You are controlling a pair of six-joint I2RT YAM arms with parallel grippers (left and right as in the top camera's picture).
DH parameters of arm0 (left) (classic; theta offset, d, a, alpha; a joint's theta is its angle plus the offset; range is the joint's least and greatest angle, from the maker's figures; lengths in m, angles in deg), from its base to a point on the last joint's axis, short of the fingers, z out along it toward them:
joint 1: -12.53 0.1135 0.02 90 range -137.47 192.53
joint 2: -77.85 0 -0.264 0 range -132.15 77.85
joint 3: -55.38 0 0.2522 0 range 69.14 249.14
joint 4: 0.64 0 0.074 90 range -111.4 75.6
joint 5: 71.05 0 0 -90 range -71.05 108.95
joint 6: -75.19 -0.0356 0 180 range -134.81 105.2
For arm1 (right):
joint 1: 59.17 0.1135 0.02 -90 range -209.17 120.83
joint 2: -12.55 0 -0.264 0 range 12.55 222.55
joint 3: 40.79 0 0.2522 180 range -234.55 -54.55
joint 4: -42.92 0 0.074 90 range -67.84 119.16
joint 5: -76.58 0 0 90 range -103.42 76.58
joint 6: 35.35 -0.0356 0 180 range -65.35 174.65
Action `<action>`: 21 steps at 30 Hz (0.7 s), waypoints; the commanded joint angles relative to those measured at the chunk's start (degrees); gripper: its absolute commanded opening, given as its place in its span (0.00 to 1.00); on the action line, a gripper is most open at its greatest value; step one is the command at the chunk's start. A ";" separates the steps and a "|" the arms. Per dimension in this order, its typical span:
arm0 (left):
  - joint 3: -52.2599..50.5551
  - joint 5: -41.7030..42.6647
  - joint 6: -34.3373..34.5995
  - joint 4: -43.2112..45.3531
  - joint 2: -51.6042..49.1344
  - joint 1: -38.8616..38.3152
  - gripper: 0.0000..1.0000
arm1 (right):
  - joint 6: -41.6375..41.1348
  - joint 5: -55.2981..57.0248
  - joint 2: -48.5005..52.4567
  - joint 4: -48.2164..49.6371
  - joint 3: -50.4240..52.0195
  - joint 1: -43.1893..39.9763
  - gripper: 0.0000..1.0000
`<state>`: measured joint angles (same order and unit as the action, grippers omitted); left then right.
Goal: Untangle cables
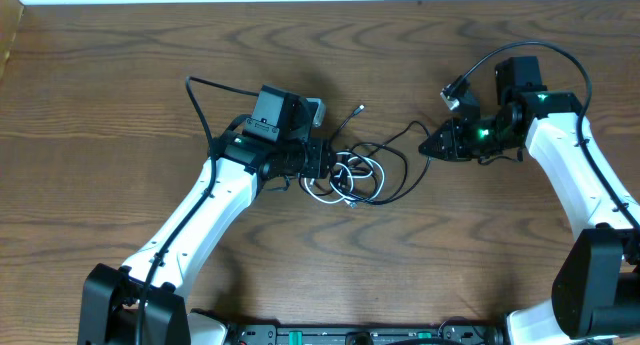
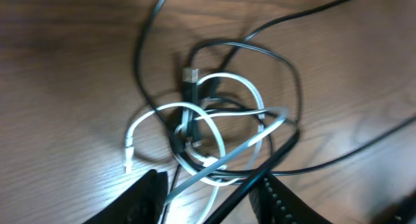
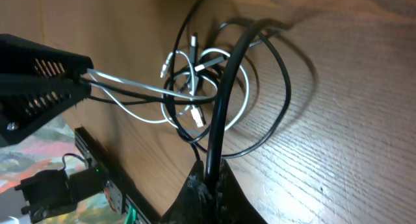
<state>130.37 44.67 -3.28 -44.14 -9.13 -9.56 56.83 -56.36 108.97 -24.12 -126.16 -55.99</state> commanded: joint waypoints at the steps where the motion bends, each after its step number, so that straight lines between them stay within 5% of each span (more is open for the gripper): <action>1: 0.50 4.74 -1.46 0.28 0.50 -0.92 0.47 | 0.39 -2.16 0.22 0.50 -0.55 0.28 0.01; 12: 0.48 5.14 -8.74 0.11 -2.51 -12.07 0.46 | -0.44 1.01 0.24 -0.33 -0.55 0.26 0.01; 21: 0.50 5.11 -9.35 6.97 -13.42 -13.73 0.42 | -0.44 1.03 0.24 -0.42 -0.55 0.24 0.01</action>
<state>130.37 49.26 -11.25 -38.39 -20.36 -23.22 56.59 -54.96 108.97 -24.38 -126.16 -55.99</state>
